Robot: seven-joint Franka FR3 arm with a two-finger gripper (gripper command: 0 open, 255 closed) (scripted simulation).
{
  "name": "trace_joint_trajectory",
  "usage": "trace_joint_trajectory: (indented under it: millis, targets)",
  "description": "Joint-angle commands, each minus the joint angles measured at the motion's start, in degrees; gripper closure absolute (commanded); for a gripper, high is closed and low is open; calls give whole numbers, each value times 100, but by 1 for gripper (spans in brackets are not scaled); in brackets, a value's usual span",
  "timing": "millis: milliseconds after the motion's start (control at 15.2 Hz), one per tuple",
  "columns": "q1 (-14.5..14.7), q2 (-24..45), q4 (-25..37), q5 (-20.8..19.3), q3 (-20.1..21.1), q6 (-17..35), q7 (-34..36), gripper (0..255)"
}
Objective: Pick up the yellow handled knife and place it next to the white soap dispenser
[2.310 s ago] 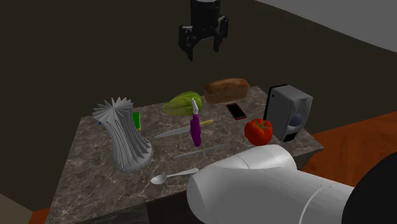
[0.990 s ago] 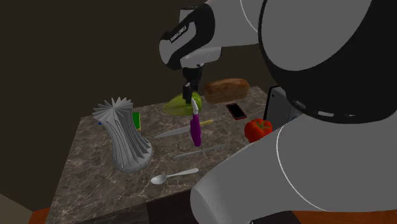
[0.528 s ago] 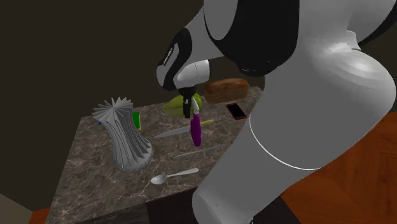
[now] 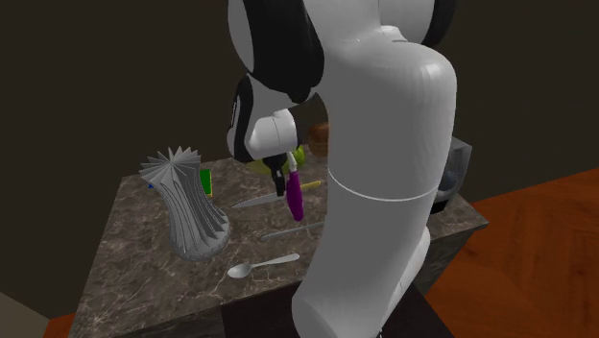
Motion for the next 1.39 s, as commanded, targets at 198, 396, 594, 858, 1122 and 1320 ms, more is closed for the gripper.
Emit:
trace_joint_trajectory:
  millis: [198, 396, 594, 858, 1122, 1320]
  targets:
    - [-89, 519, -18, 385, 149, 427, -389, 0]
    - [-157, 745, 3, 574, 250, 619, -526, 0]
    - [-159, 745, 3, 573, 252, 619, -525, 0]
    - [-159, 743, 3, 572, 251, 618, -524, 0]
    - [-159, 743, 3, 571, 251, 618, -524, 255]
    - [-159, 743, 3, 571, 251, 617, -524, 255]
